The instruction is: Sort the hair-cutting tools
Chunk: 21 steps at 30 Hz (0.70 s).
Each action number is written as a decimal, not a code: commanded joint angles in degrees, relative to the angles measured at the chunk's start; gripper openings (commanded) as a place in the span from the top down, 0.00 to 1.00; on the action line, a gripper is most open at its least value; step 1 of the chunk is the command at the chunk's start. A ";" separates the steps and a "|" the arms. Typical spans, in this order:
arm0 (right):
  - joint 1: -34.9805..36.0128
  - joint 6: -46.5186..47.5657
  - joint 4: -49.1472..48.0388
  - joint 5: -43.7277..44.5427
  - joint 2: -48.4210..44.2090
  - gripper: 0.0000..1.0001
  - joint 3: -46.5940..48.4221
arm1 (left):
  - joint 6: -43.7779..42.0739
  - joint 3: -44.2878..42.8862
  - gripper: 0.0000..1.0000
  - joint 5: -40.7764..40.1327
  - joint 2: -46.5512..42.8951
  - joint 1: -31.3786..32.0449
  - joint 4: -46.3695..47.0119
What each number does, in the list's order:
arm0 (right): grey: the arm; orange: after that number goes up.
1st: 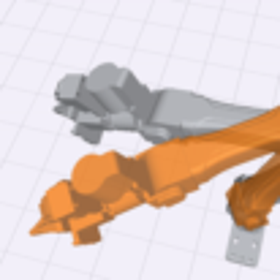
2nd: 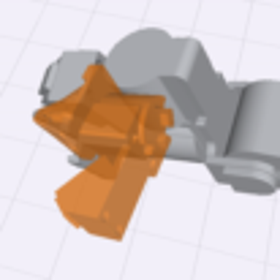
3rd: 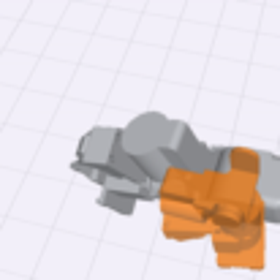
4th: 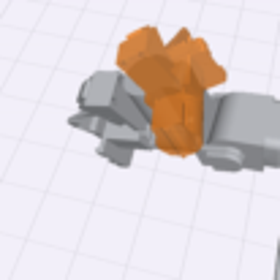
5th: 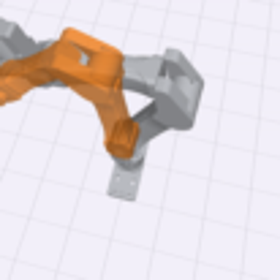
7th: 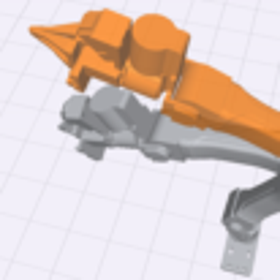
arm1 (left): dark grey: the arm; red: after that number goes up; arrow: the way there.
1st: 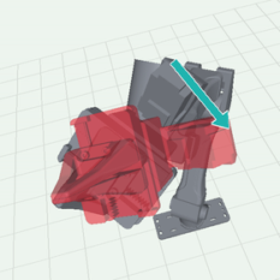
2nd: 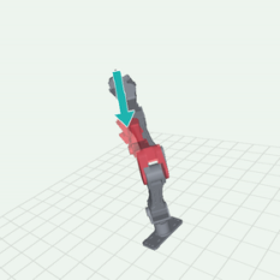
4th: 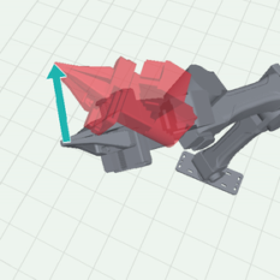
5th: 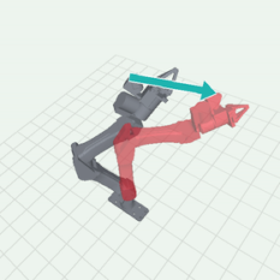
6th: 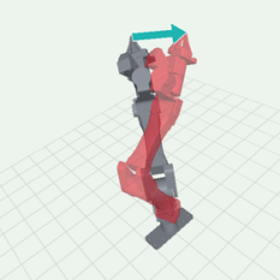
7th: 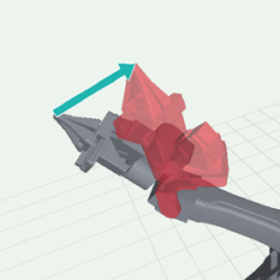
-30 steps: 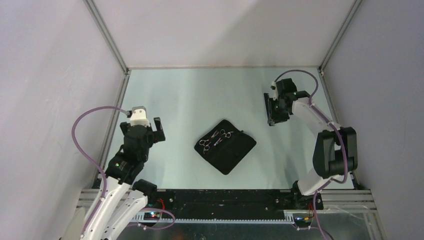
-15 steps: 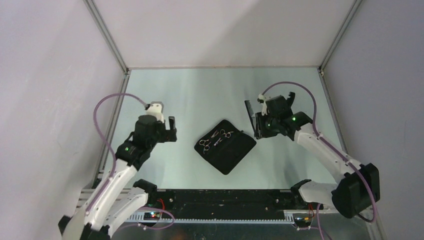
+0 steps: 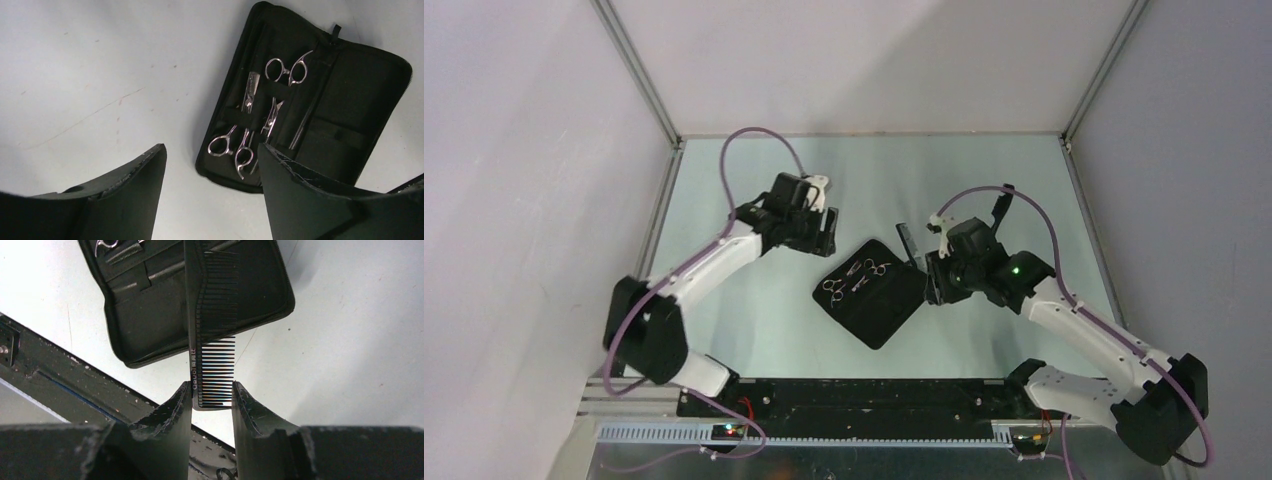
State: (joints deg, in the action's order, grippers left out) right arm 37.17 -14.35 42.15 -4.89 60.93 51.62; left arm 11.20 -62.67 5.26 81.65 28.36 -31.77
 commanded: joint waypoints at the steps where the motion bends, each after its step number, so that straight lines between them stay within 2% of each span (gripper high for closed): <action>1: 1.27 -1.37 -0.81 0.92 -2.97 1.00 -1.81 | -2.99 -7.28 0.30 1.89 8.96 2.03 -3.02; 10: 2.54 -3.01 -1.87 0.52 -5.71 1.00 -4.67 | -5.92 -16.54 0.46 0.83 24.66 3.85 -4.82; 21: 2.86 -3.26 -0.57 1.47 -6.57 1.00 -4.69 | -6.01 -20.78 0.62 3.63 33.69 5.41 -4.84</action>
State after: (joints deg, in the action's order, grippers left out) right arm 39.66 -16.58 41.76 -4.73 55.86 46.72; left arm 6.39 -81.08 6.74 113.40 32.51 -36.42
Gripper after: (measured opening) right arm 0.347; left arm 0.404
